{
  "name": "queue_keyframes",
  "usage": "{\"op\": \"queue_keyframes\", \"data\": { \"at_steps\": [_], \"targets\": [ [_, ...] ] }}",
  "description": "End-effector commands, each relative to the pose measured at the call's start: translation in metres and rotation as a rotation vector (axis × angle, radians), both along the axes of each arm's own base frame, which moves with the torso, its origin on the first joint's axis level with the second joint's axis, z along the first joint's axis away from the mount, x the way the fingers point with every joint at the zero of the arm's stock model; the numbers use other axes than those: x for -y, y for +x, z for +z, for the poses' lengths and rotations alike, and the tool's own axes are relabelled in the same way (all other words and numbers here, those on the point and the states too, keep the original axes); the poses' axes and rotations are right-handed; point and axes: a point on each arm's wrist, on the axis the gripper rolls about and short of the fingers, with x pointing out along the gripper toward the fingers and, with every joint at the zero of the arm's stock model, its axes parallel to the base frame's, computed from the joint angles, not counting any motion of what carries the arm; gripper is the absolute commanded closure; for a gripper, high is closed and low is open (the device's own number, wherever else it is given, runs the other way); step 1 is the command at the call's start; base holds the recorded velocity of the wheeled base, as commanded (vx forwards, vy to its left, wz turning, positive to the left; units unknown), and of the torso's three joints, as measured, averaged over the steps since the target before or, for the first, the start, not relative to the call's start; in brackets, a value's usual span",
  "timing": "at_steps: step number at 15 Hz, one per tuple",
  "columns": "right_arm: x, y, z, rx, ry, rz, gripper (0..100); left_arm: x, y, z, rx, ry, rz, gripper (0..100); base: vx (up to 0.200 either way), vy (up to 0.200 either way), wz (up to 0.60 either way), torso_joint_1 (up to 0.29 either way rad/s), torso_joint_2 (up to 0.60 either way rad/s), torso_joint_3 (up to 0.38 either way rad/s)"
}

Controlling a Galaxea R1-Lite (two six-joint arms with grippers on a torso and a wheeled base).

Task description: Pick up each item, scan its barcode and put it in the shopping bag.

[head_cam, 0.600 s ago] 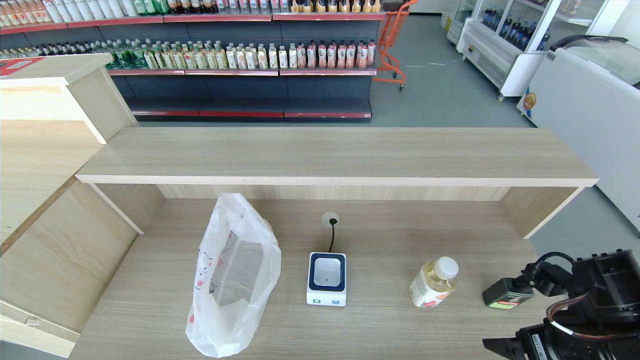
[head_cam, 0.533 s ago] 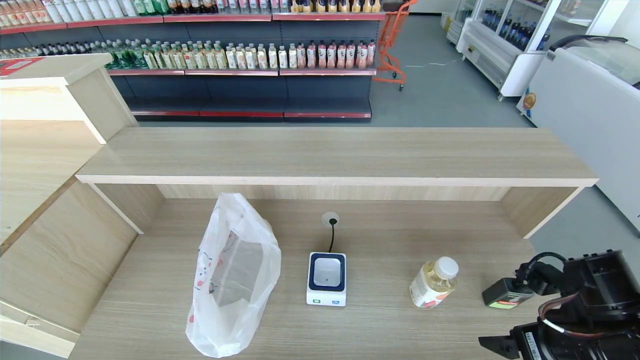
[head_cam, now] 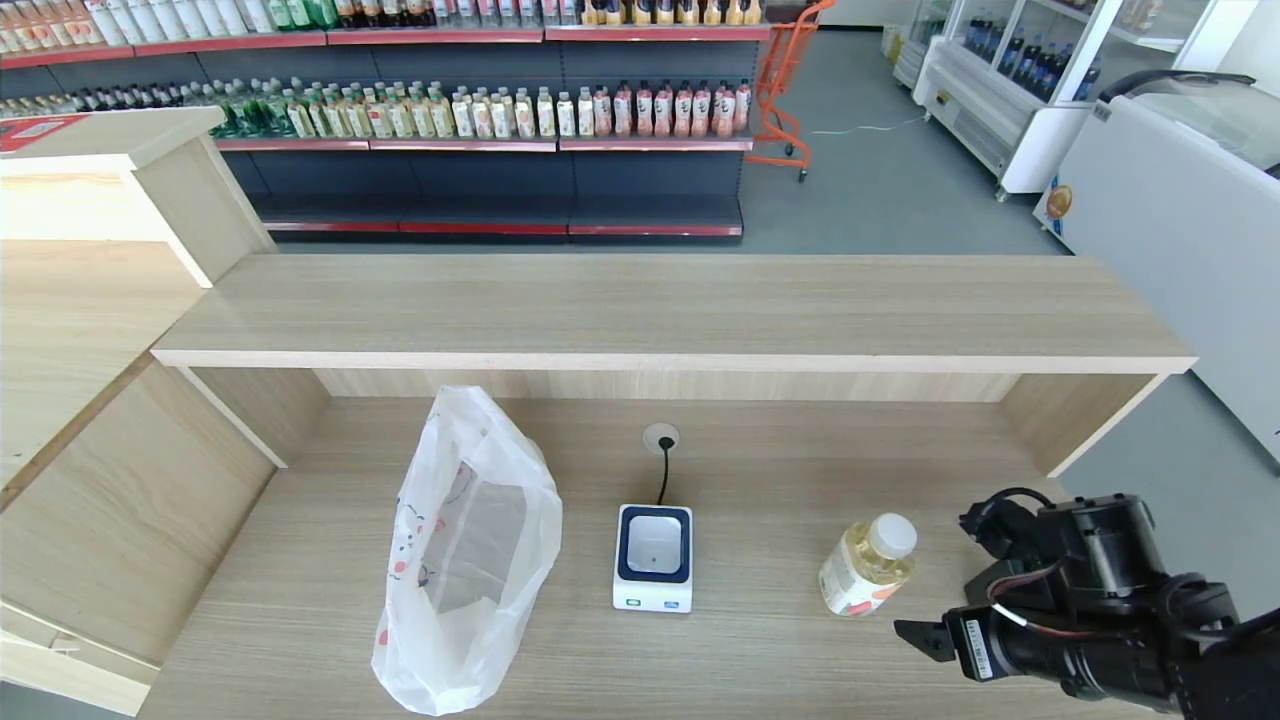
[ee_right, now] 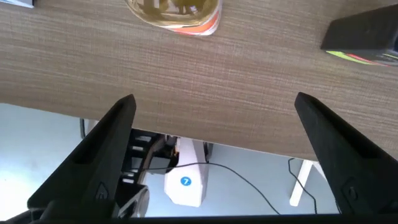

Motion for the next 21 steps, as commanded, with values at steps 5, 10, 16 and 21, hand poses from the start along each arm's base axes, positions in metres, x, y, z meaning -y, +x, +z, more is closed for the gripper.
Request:
{"op": "queue_keyframes", "data": {
  "at_steps": [5, 10, 16, 21],
  "targets": [
    [-0.026, 0.020, -0.033, 0.035, -0.012, 0.081, 0, 0.000, 0.000, 0.000, 0.000, 0.000, 0.000, 0, 0.000, 0.000, 0.00, 0.000, 0.00, 0.000],
    [-0.032, 0.038, -0.048, 0.113, -0.038, 0.117, 0, 0.000, 0.000, 0.000, 0.000, 0.000, 0.000, 0, 0.000, 0.000, 0.00, 0.000, 0.00, 0.000],
    [-0.044, 0.059, -0.059, 0.186, -0.031, 0.138, 0, 0.000, 0.000, 0.000, 0.000, 0.000, 0.000, 0, 0.000, 0.000, 0.00, 0.000, 0.00, 0.000],
    [-0.058, 0.065, -0.068, 0.230, -0.013, 0.168, 0, 0.000, 0.000, 0.000, 0.000, 0.000, 0.000, 0, 0.000, 0.000, 0.00, 0.000, 0.00, 0.000]
  ]
}}
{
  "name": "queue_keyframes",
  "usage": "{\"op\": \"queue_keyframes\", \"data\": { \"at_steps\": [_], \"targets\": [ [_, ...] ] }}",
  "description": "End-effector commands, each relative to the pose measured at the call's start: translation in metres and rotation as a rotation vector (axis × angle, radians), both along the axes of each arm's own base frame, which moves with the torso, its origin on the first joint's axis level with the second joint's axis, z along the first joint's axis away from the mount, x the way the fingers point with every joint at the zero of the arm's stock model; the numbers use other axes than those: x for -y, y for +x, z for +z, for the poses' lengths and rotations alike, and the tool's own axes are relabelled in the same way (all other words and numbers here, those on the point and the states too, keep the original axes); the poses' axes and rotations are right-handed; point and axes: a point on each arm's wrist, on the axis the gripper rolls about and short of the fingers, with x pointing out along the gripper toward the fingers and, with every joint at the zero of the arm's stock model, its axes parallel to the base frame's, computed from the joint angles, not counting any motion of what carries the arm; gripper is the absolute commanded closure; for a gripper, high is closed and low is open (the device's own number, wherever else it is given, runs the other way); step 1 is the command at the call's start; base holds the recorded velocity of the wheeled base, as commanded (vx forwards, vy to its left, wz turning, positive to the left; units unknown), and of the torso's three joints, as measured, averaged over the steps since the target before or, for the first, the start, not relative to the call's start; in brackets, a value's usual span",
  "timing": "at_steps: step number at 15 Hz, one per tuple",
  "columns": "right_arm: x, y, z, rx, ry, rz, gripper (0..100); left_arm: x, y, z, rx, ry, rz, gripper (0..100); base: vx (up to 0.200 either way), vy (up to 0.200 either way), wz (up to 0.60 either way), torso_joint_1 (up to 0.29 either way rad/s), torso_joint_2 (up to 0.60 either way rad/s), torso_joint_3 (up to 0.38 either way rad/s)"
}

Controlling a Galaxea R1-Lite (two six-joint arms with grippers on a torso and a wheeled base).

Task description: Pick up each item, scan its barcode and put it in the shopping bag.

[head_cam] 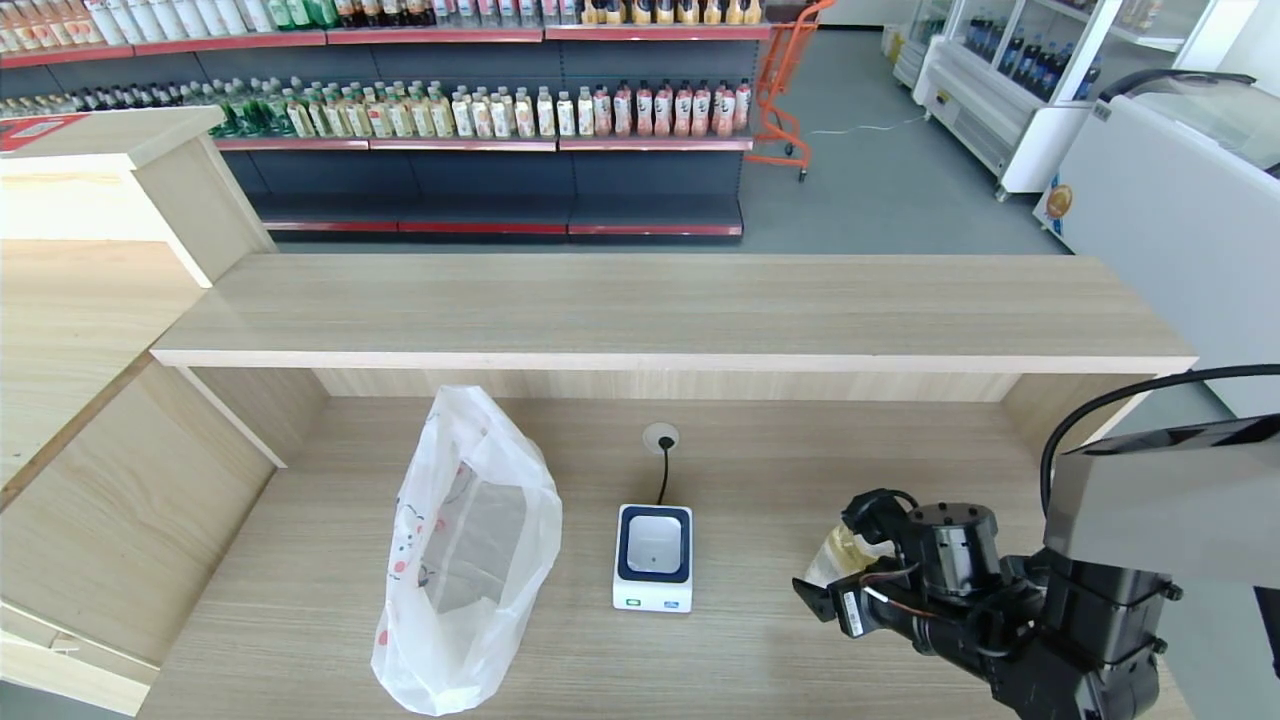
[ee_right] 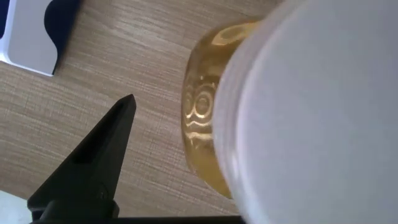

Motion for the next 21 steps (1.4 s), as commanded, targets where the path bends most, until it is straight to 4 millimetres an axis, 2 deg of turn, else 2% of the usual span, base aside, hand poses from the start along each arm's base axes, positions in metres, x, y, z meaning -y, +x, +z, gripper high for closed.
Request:
{"op": "queue_keyframes", "data": {
  "at_steps": [1, 8, 9, 13, 19, 20, 21],
  "targets": [
    [-0.003, 0.003, -0.006, -0.006, -0.004, 0.006, 0, 0.000, 0.000, 0.000, 0.001, 0.000, 0.000, 0, 0.000, 0.000, 0.00, 0.000, 0.00, 0.000],
    [-0.013, 0.014, -0.006, 0.096, 0.043, 0.025, 0, 0.000, 0.000, 0.000, 0.001, 0.000, 0.000, 0, 0.000, 0.000, 0.00, 0.000, 0.00, 0.000],
    [-0.014, 0.015, -0.007, 0.095, 0.043, 0.025, 100, 0.000, 0.000, 0.000, 0.001, 0.000, 0.000, 0, 0.000, 0.000, 0.00, 0.000, 0.00, 0.000],
    [-0.019, 0.025, -0.003, 0.138, 0.059, 0.029, 100, 0.000, 0.000, 0.000, 0.001, 0.000, 0.000, 0, 0.000, 0.000, 0.00, 0.000, 0.00, 0.000],
    [-0.021, 0.025, -0.007, 0.143, 0.032, 0.048, 100, 0.000, 0.000, 0.000, 0.001, 0.000, 0.000, 0, 0.000, 0.000, 0.00, 0.000, 0.00, 0.000],
    [-0.021, 0.024, -0.004, 0.143, 0.048, 0.056, 100, 0.000, 0.000, 0.000, 0.001, 0.000, 0.000, 0, 0.000, 0.000, 0.00, 0.000, 0.00, 0.000],
    [-0.021, 0.025, 0.006, 0.159, 0.111, 0.086, 100, 0.000, 0.000, 0.000, 0.001, 0.000, 0.000, 0, 0.000, 0.000, 0.00, 0.000, 0.00, 0.000]
  ]
}}
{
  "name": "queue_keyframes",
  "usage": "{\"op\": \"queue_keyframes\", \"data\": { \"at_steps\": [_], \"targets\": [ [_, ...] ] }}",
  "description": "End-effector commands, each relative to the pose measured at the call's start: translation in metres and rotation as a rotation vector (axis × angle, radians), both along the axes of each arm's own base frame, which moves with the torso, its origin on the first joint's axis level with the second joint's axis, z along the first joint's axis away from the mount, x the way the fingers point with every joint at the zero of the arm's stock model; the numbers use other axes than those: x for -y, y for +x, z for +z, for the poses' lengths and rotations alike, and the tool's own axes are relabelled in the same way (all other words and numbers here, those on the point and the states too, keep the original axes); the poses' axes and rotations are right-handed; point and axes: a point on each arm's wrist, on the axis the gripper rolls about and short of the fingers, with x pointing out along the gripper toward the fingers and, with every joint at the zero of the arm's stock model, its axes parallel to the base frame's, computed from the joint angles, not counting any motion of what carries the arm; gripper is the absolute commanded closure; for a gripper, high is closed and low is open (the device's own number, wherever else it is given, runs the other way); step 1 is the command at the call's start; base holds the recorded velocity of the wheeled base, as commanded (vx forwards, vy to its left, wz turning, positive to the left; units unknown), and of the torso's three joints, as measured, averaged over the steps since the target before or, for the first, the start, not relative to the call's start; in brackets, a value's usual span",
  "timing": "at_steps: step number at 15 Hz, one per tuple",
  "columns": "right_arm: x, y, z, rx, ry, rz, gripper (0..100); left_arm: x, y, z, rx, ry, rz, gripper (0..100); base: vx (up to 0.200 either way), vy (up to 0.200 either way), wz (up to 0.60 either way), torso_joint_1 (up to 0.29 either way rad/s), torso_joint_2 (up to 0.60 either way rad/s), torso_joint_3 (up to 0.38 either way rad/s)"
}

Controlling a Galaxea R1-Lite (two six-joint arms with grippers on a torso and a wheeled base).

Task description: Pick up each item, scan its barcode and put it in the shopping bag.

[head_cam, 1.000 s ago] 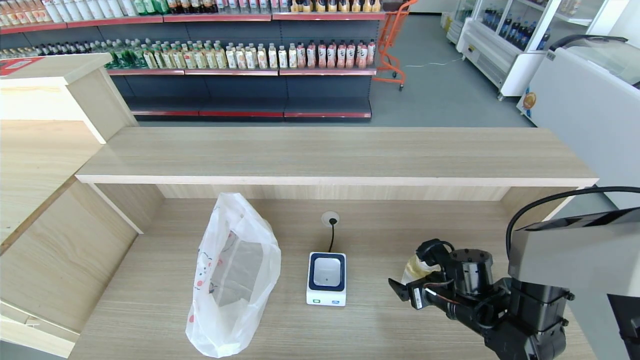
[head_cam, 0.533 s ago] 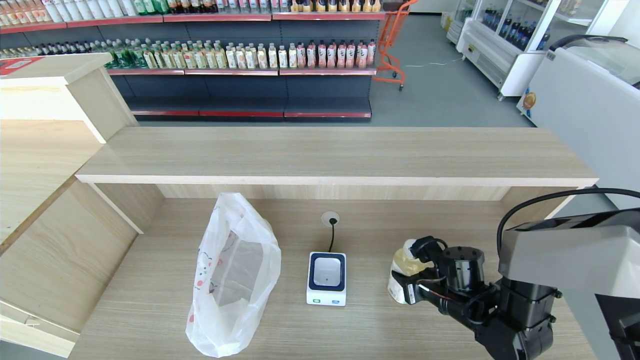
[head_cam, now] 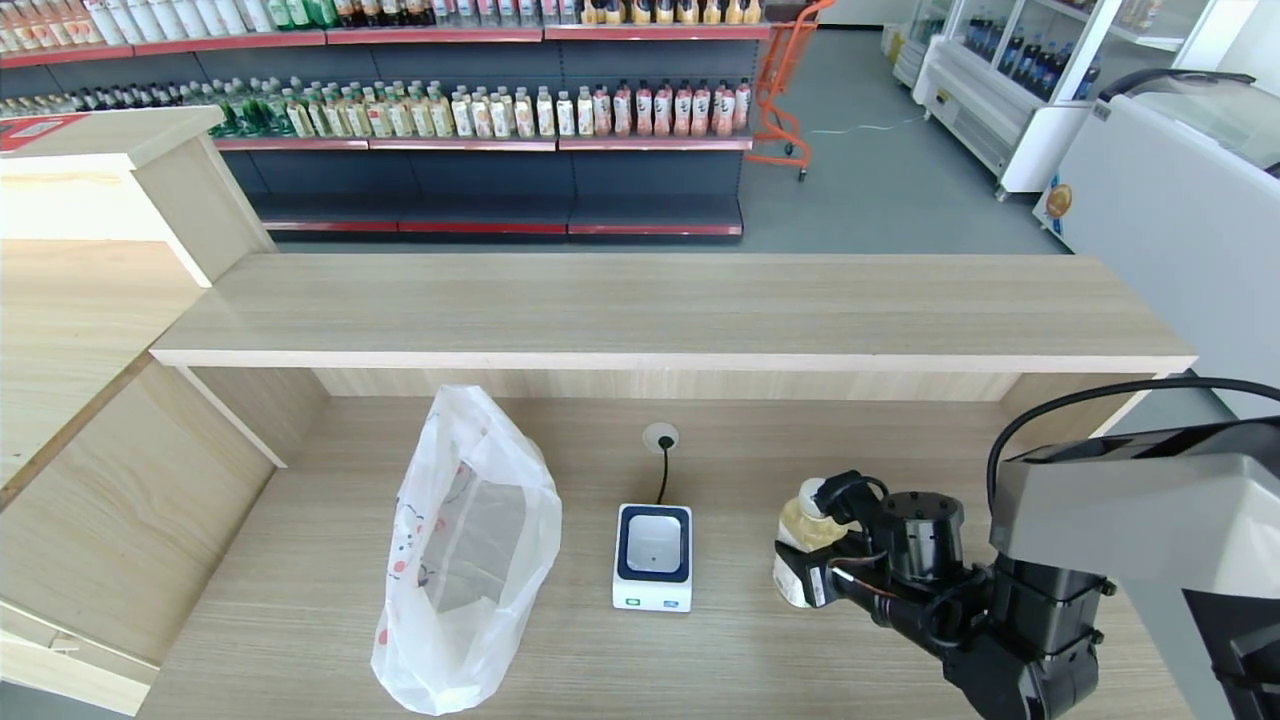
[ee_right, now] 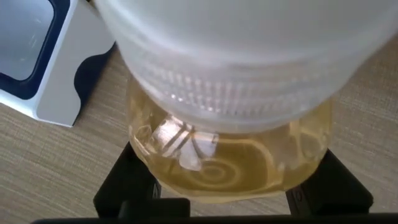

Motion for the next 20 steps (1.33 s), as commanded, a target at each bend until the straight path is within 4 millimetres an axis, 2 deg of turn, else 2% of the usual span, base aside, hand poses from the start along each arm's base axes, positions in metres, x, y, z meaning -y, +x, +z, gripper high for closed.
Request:
{"op": "queue_keyframes", "data": {
  "at_steps": [1, 4, 5, 7, 8, 9, 10, 12, 20],
  "targets": [
    [0.002, -0.003, 0.029, 0.028, 0.119, 0.066, 100, 0.000, 0.000, 0.000, 0.001, 0.000, 0.000, 0, 0.000, 0.000, 0.00, 0.000, 0.00, 0.000],
    [0.019, -0.018, 0.083, -0.047, 0.317, 0.164, 100, 0.000, 0.000, 0.000, 0.001, 0.000, 0.000, 0, 0.000, 0.000, 0.00, 0.000, 0.00, 0.000],
    [0.033, -0.029, 0.110, -0.094, 0.387, 0.248, 100, 0.000, 0.000, 0.000, 0.001, 0.000, 0.000, 0, 0.000, 0.000, 0.00, 0.000, 0.00, 0.000],
    [0.049, -0.051, 0.133, -0.130, 0.464, 0.437, 100, 0.000, 0.000, 0.000, 0.001, 0.000, 0.000, 0, 0.000, 0.000, 0.00, 0.000, 0.00, 0.000],
    [0.052, -0.059, 0.136, -0.138, 0.478, 0.489, 100, 0.000, 0.000, 0.000, 0.001, 0.000, 0.000, 0, 0.000, 0.000, 0.00, 0.000, 0.00, 0.000],
    [0.054, -0.076, 0.138, -0.163, 0.498, 0.579, 100, 0.000, 0.000, 0.000, 0.001, 0.000, 0.000, 0, 0.000, 0.000, 0.00, 0.000, 0.00, 0.000],
    [0.054, -0.080, 0.138, -0.168, 0.499, 0.599, 100, 0.000, 0.000, 0.000, -0.001, 0.000, 0.000, 0, 0.000, 0.000, 0.00, 0.000, 0.00, 0.000],
    [0.041, -0.099, 0.140, -0.189, 0.497, 0.697, 100, 0.000, 0.000, 0.000, 0.001, 0.000, 0.000, 0, 0.000, 0.000, 0.00, 0.000, 0.00, 0.000],
    [0.012, -0.123, 0.144, -0.223, 0.490, 0.854, 100, 0.000, 0.000, 0.000, 0.001, 0.000, 0.000, 0, 0.000, 0.000, 0.00, 0.000, 0.00, 0.000]
  ]
}}
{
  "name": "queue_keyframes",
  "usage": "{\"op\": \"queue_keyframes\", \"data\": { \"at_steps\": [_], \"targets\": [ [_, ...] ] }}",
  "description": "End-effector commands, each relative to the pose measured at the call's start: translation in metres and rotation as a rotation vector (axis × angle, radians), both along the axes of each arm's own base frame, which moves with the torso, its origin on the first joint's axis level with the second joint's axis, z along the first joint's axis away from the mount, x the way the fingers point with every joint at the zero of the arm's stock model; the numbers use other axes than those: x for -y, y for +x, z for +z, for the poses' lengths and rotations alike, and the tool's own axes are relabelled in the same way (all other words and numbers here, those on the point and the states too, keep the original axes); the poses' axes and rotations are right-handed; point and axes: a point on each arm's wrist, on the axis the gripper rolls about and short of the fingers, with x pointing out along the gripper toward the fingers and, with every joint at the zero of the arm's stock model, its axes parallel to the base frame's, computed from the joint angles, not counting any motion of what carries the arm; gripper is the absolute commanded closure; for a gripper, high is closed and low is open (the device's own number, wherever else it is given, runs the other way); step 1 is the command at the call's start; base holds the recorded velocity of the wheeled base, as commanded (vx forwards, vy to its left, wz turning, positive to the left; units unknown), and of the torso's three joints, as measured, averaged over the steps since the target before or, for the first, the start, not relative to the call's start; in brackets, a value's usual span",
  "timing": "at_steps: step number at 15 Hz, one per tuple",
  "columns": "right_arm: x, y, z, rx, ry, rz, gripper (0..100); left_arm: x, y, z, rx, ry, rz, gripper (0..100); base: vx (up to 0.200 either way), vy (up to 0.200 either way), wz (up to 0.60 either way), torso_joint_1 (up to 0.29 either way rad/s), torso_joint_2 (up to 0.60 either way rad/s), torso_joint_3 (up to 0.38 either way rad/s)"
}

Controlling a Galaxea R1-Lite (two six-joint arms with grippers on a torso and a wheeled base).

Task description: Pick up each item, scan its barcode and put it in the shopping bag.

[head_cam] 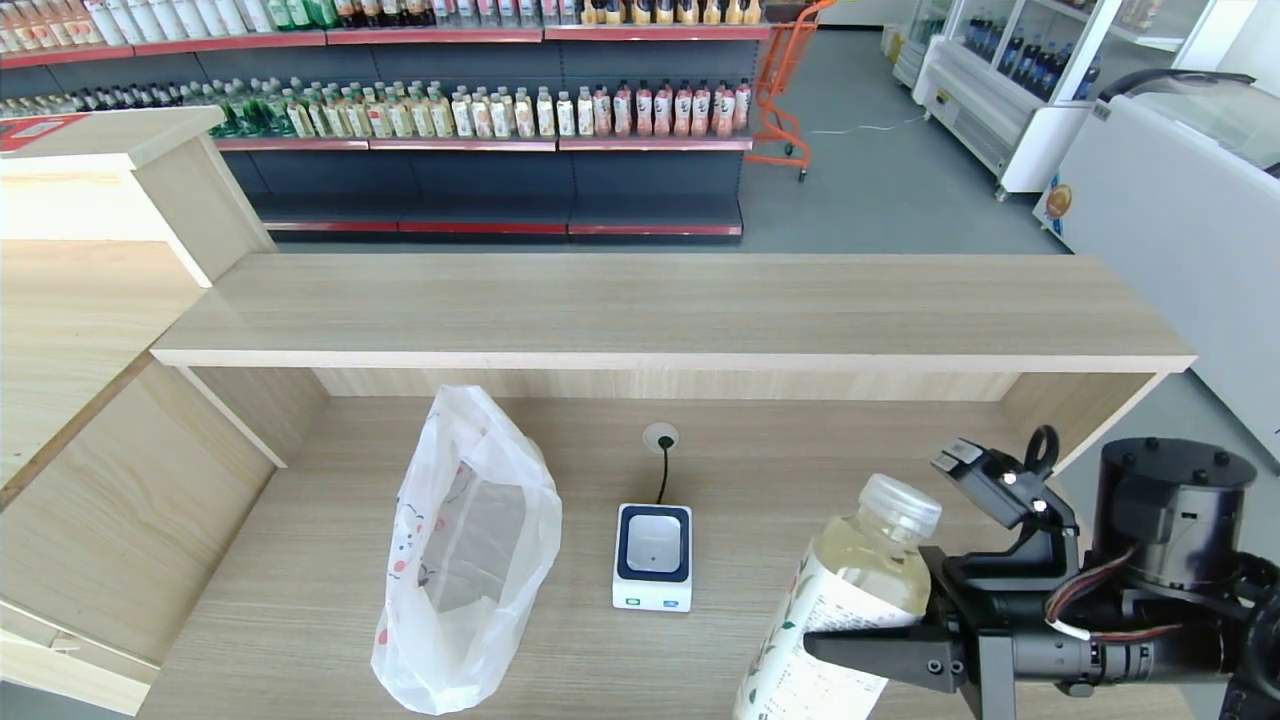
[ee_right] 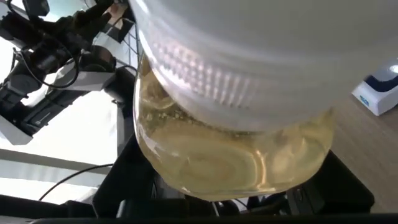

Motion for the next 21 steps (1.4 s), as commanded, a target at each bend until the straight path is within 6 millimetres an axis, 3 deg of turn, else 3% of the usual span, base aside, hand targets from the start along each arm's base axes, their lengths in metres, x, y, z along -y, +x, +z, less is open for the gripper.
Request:
{"op": "queue_keyframes", "data": {
  "at_steps": [1, 21],
  "targets": [
    [-0.0059, -0.0051, 0.0017, 0.004, 0.004, 0.034, 100, 0.0000, 0.0000, 0.0000, 0.001, 0.000, 0.000, 0, 0.000, 0.000, 0.00, 0.000, 0.00, 0.000],
    [-0.0060, -0.0081, 0.0081, -0.041, 0.022, 0.021, 100, 0.0000, 0.0000, 0.0000, 0.001, 0.000, 0.000, 0, 0.000, 0.000, 0.00, 0.000, 0.00, 0.000]
  ]
}}
